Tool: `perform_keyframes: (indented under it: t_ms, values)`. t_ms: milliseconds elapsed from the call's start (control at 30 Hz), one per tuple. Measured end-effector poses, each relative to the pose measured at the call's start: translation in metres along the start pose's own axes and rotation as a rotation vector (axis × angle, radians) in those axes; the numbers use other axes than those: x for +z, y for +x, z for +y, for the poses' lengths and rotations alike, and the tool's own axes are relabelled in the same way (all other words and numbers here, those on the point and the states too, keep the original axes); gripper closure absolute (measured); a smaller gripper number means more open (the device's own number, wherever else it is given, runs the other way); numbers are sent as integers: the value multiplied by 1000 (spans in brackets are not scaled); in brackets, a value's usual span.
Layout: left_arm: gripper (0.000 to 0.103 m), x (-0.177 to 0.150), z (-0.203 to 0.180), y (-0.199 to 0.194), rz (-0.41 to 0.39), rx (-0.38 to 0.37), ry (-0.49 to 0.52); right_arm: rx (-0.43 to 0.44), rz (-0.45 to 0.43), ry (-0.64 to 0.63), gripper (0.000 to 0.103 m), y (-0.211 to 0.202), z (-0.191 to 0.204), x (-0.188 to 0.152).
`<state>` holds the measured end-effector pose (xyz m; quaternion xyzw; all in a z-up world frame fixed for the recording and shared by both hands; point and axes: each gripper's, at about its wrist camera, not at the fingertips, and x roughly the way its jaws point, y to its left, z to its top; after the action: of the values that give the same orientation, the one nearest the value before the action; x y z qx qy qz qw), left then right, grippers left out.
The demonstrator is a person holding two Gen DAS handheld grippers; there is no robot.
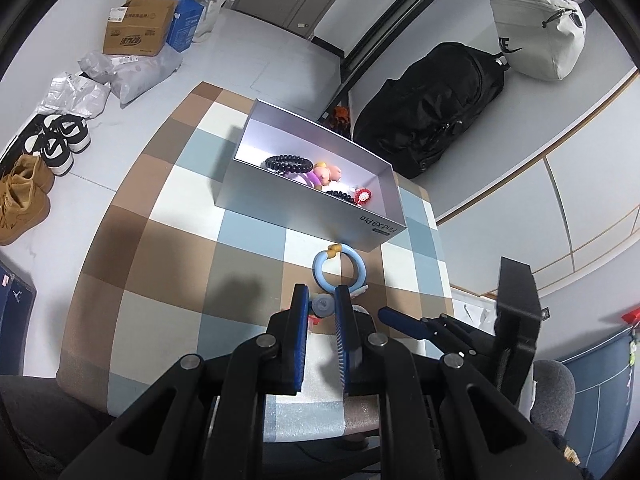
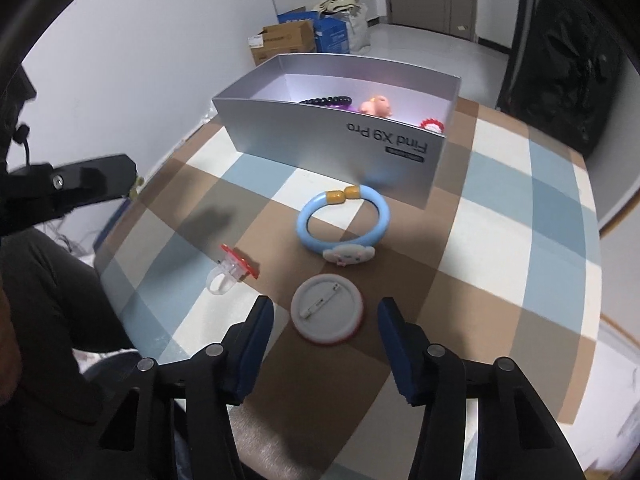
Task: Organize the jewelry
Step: 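Grasp the white round badge with red rim with the right gripper, then carry charm and badge into the silver box and open both grippers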
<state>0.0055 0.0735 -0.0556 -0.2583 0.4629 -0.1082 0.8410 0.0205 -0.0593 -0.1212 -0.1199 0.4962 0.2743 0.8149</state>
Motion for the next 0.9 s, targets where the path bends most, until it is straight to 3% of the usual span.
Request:
perform_keyframes:
  t_ms: [267,500,900]
  values:
    - [95,2,5,0,11,-3,-17,-65,13,-84,61,9,14,-1]
    - [95,3,5,1,10,1,-22,-73,-2,-74,62,6,12,-1]
    - [95,6,2,4,7,16,-13,59,-161,30,62,-40,1,21]
